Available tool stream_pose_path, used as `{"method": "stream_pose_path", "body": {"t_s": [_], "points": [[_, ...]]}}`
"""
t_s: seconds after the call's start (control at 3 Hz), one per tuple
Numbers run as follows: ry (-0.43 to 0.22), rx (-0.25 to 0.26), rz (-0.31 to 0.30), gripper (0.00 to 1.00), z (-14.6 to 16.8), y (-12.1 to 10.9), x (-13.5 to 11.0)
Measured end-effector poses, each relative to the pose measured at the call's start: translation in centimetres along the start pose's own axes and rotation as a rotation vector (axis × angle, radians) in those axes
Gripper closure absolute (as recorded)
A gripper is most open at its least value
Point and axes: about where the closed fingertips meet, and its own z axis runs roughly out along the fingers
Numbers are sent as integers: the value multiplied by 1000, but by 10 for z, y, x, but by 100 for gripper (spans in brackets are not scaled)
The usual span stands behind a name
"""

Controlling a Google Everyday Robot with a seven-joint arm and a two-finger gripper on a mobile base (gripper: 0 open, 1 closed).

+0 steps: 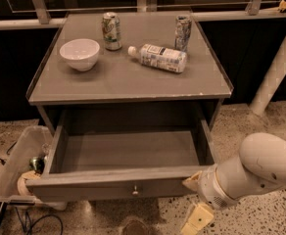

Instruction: Close top drawer

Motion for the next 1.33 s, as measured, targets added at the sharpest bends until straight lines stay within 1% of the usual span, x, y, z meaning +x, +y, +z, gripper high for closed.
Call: {"method": "stream_pose_path", "body": {"t_s": [0.33,0.67,1.0,1.33], "points": [[-9,-22,-22,18,26,-28,-22],[-35,13,-43,42,41,-75,-46],[-43,77,-44,65,34,-113,-57],[-35,242,-13,88,-17,-170,-59]]}}
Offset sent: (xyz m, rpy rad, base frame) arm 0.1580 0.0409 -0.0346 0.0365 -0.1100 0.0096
